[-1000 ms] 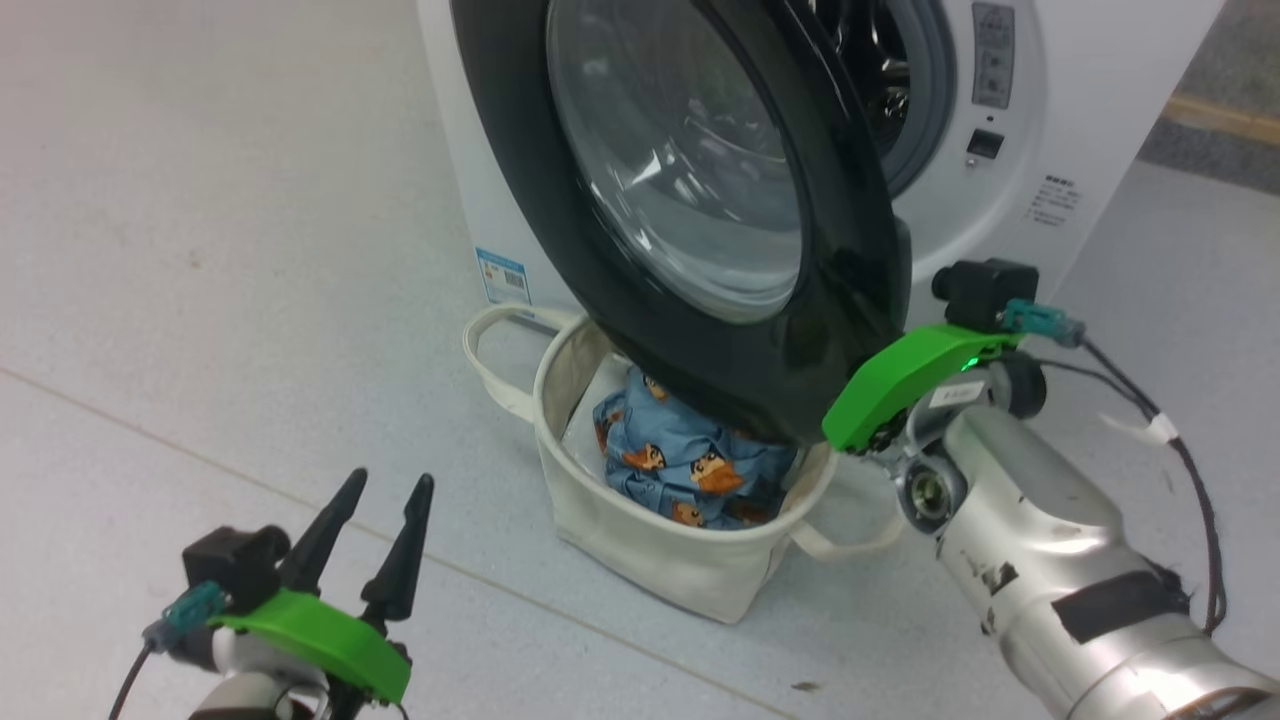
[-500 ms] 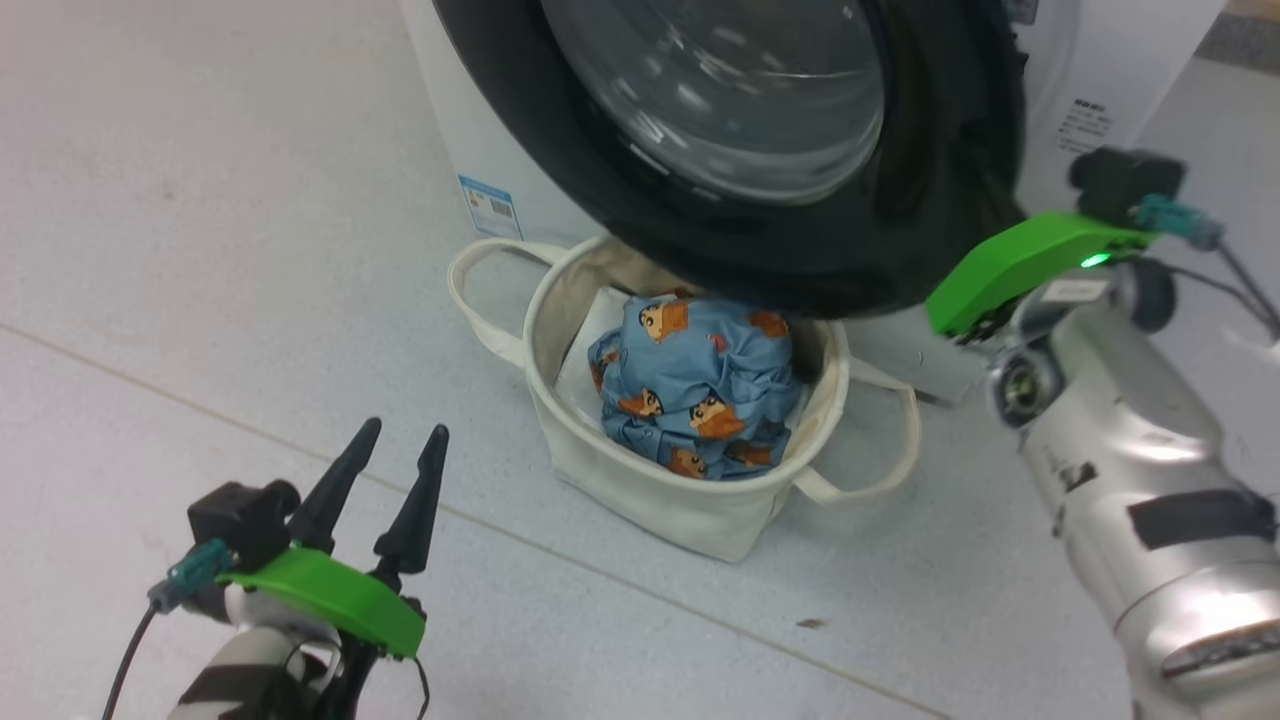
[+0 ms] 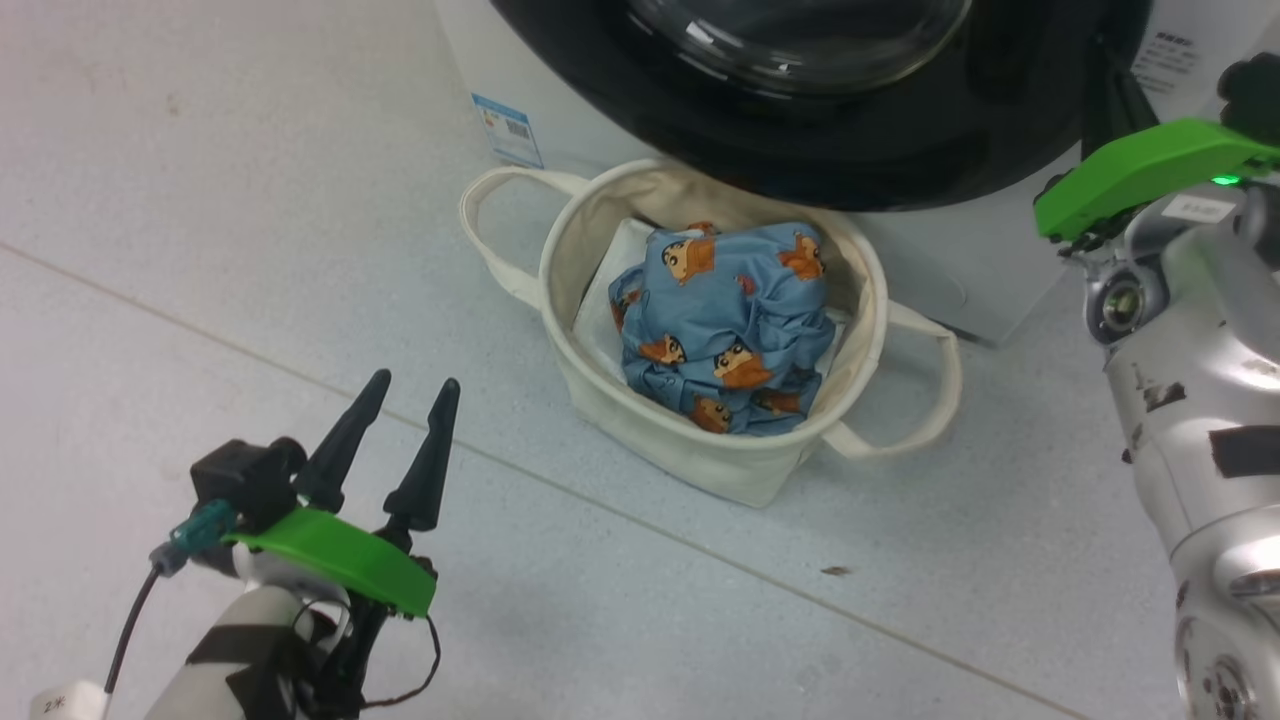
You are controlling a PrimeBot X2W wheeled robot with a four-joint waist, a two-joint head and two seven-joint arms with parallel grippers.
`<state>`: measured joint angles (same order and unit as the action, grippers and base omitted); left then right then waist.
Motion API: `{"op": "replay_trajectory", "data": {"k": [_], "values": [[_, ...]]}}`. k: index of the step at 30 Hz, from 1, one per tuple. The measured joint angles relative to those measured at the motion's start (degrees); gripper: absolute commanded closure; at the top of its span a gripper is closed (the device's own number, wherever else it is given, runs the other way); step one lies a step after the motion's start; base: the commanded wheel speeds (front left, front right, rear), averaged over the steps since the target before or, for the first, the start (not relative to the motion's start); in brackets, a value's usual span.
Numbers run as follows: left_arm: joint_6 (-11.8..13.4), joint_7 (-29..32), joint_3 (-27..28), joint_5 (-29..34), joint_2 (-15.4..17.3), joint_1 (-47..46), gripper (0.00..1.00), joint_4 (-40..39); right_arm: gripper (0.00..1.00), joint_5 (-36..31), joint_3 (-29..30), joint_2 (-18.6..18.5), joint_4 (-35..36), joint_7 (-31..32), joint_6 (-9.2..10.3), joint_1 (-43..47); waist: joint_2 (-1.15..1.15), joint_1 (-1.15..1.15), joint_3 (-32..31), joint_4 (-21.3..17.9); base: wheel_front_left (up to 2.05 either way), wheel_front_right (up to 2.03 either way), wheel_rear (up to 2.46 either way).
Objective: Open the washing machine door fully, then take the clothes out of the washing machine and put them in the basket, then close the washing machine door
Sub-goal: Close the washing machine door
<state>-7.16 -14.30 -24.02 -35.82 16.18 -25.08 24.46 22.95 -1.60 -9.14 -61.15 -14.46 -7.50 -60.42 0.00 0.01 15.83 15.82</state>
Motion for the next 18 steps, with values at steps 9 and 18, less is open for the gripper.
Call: {"op": "replay_trajectory", "data": {"k": [9, 18], "values": [[0.0, 0.0, 0.0, 0.4, -0.9, -1.7, 0.00, -0.4, 1.00, -4.1, 6.4, 0.2, -0.3, -0.1, -0.10, -2.7, 0.00, 0.00, 3.3, 1.3, 0.00, 0.00, 0.00], [0.0, 0.0, 0.4, 0.5, -1.3, -1.9, 0.00, -0.5, 0.00, -7.2, 9.8, 1.8, 3.5, 0.2, -0.18, -0.9, 0.00, 0.00, 2.8, 2.0, 0.00, 0.00, 0.00]]}}
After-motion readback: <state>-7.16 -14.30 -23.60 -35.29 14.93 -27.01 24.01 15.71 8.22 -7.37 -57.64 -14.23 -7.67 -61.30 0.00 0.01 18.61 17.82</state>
